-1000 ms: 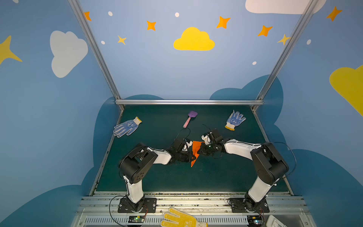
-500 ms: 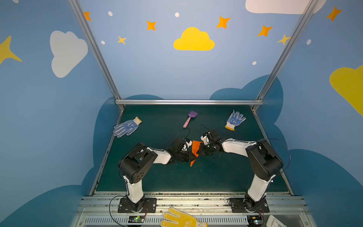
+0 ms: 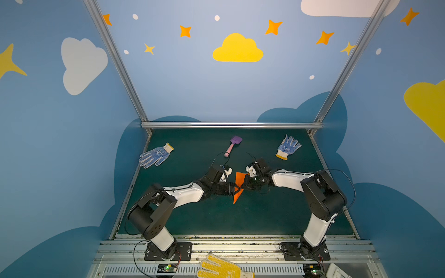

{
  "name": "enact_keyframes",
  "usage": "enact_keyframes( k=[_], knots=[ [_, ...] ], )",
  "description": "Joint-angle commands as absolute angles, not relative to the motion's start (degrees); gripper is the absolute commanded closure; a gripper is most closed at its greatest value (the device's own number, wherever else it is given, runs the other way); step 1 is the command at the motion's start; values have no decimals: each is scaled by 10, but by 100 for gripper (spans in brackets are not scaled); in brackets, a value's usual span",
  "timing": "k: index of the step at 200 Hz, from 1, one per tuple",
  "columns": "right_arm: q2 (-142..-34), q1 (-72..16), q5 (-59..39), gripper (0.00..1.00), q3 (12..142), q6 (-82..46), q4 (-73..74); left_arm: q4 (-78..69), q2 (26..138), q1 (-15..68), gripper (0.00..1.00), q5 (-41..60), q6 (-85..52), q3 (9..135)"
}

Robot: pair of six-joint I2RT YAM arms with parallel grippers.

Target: Fold a paper plane with a square sheet of paper (fold left side to right side)

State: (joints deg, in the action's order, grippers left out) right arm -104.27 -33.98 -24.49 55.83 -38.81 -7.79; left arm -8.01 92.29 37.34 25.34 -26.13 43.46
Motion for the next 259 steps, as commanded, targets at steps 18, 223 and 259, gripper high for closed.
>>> enact_keyframes(
  k=[18, 223, 259],
  knots=[
    [-1049, -342, -241, 100, 556, -394, -73, 14, 943, 392, 35, 208, -221, 458],
    [-1048, -341, -255, 100, 557, -406, -63, 57, 1033, 443, 43, 104, -182, 517],
    [-1045, -341, -259, 100, 561, -408, -64, 57, 1041, 443, 54, 106, -181, 518]
  ],
)
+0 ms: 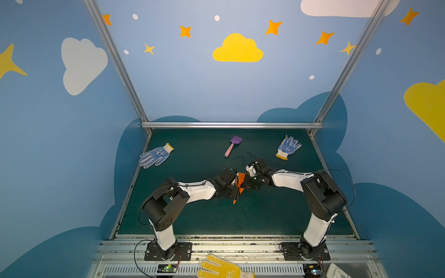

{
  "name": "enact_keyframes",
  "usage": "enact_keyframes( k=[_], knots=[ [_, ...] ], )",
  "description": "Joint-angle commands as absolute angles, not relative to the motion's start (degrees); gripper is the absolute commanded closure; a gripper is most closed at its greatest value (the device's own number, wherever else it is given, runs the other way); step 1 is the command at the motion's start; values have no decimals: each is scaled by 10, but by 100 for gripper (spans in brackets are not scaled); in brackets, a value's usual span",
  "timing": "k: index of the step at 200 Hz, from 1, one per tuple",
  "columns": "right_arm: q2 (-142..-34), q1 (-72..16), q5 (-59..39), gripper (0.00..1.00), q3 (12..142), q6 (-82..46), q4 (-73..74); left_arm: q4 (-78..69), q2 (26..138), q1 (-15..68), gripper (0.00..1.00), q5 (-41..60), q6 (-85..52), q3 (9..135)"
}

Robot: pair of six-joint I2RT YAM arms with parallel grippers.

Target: Fold a paper plane with a square sheet of paper (fold left side to right side)

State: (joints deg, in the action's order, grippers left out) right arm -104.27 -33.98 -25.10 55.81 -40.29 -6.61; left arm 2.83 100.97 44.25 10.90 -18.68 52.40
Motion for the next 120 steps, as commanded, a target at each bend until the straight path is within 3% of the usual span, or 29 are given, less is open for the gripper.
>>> enact_keyframes(
  k=[1, 42, 120],
  knots=[
    [-1045, -341, -259, 100, 561, -408, -64, 57, 1042, 443, 55, 106, -181, 518],
    [-1043, -341, -261, 100, 564, -407, -66, 54, 1053, 443, 57, 104, -181, 516],
    [-1025, -339, -273, 97, 577, -407, -76, 54, 1071, 443, 73, 107, -179, 517]
  ],
)
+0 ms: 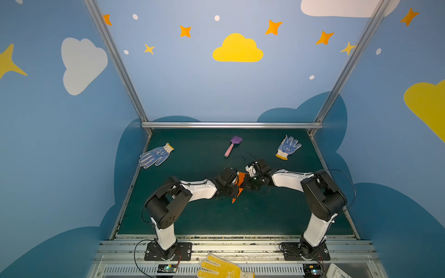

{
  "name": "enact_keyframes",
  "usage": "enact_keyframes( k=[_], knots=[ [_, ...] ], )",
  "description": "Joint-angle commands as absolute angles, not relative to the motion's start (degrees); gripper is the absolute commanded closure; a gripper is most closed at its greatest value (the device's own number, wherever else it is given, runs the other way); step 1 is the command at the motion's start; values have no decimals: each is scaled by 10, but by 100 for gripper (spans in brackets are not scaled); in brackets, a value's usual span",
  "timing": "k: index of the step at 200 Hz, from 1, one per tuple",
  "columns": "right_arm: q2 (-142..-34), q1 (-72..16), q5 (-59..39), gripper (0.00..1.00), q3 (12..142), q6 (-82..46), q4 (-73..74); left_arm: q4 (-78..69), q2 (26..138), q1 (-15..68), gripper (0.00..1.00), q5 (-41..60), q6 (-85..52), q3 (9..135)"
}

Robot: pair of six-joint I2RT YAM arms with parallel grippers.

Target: Fold a paper plane with a square sheet of paper (fold left side to right side)

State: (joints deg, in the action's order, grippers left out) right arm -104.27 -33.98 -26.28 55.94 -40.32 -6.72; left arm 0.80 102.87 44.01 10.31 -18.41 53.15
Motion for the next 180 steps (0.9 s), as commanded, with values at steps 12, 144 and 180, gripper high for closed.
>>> enact_keyframes(
  k=[12, 144, 180],
  knots=[
    [-1015, -339, -274, 96, 580, -406, -81, 53, 1071, 443, 73, 107, -179, 516],
    [-1012, -352, -272, 100, 537, -422, -60, 44, 1076, 442, 75, 115, -175, 519],
    [-1034, -354, -266, 100, 558, -420, -65, 44, 1074, 442, 75, 117, -174, 519]
  ],
)
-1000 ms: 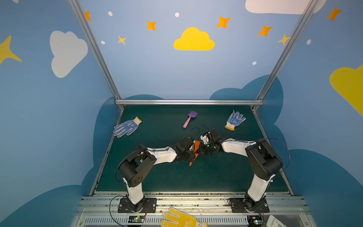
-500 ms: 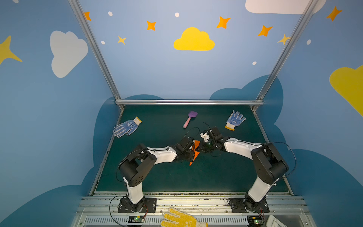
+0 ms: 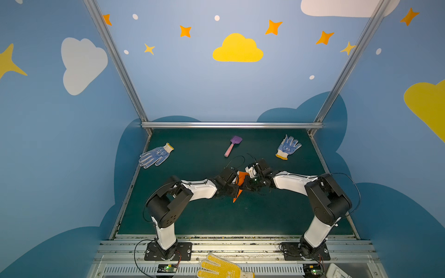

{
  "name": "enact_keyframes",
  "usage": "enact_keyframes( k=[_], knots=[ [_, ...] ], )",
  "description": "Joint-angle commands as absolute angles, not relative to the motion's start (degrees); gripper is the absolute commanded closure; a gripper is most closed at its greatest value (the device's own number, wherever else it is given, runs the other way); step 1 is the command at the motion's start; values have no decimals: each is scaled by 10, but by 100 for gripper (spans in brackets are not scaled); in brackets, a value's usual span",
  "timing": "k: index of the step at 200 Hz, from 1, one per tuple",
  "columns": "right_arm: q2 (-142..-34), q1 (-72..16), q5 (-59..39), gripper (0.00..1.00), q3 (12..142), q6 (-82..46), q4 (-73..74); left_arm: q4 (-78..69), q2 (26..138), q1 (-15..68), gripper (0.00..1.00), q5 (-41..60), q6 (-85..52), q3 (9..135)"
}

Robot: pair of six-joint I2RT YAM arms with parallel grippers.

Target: Fold a paper plane with a square sheet of paper (fold left side to right side)

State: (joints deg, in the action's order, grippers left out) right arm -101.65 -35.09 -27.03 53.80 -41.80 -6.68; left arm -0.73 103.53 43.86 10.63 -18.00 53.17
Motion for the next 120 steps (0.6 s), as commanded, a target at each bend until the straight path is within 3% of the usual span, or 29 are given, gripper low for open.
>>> enact_keyframes(
  k=[1, 40, 76, 120],
  knots=[
    [-1035, -354, -266, 100, 559, -420, -65, 44, 1074, 442, 75, 118, -175, 519],
    [-1057, -351, -248, 100, 564, -418, -71, 53, 1065, 439, 72, 134, -169, 523],
    [-1061, -346, -242, 100, 550, -424, -66, 63, 1025, 434, 51, 148, -170, 511],
    [-1058, -344, -243, 100, 545, -429, -61, 85, 996, 445, 48, 131, -173, 487]
  ],
)
